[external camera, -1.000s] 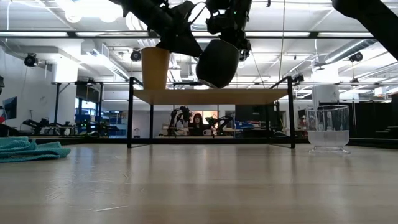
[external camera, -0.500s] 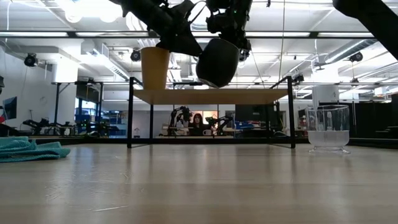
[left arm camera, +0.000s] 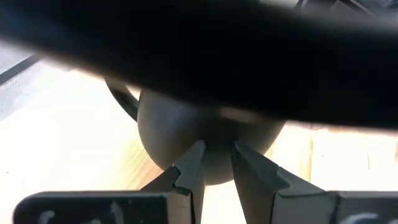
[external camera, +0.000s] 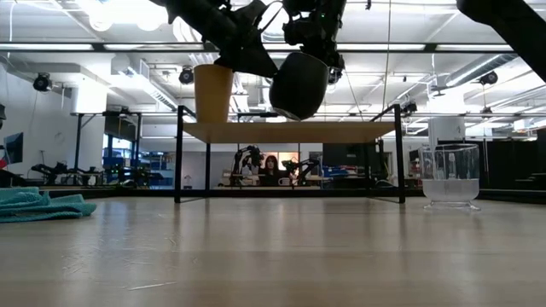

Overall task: Stack small to large cups/mugs on shelf
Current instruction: Put the black mug on the shelf

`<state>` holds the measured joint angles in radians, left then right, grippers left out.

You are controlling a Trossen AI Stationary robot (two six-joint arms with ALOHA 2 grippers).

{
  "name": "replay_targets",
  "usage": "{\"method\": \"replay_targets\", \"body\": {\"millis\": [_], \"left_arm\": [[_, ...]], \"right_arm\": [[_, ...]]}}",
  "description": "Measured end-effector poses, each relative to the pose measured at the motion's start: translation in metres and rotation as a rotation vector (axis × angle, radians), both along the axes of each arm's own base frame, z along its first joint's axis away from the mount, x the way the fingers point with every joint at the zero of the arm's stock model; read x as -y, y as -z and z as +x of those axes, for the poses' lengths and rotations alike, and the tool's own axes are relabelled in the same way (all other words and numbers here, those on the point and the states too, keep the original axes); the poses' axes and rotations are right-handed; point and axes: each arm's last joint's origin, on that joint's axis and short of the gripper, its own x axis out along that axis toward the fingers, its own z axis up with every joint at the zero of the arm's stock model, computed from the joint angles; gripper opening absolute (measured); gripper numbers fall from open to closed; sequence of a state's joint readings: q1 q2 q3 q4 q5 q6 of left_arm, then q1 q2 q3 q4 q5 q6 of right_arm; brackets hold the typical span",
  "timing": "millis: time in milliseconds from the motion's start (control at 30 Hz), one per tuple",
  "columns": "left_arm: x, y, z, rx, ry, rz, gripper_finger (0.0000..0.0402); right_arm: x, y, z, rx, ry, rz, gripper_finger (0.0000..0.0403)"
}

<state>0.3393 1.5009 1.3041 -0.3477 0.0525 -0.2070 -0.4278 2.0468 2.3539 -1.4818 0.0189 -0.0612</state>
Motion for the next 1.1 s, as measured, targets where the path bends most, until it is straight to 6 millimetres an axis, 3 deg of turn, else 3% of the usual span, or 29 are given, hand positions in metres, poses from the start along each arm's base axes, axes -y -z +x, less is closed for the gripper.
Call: {"method": "replay_targets", "body": {"millis": [567,867,1100], "left_arm": [[0.000,0.000,0.000,0.000,0.008,-0.008,0.0063],[0.001,-0.010,-0.001,0.017,-0.001,-0.020,0.0063],[0.006,-0.029,-0.015,0.071,0.005,-0.004,0.0063]], "right_arm": [[0.000,0.000,0.000,-0.003,-0.002,0.005,0.0013],[0.000,0.001,0.001,-0.004,-0.002,0.009,0.0013],[0.001,0.001,0.002,0.013,0.001,0.015,0.0013]]}}
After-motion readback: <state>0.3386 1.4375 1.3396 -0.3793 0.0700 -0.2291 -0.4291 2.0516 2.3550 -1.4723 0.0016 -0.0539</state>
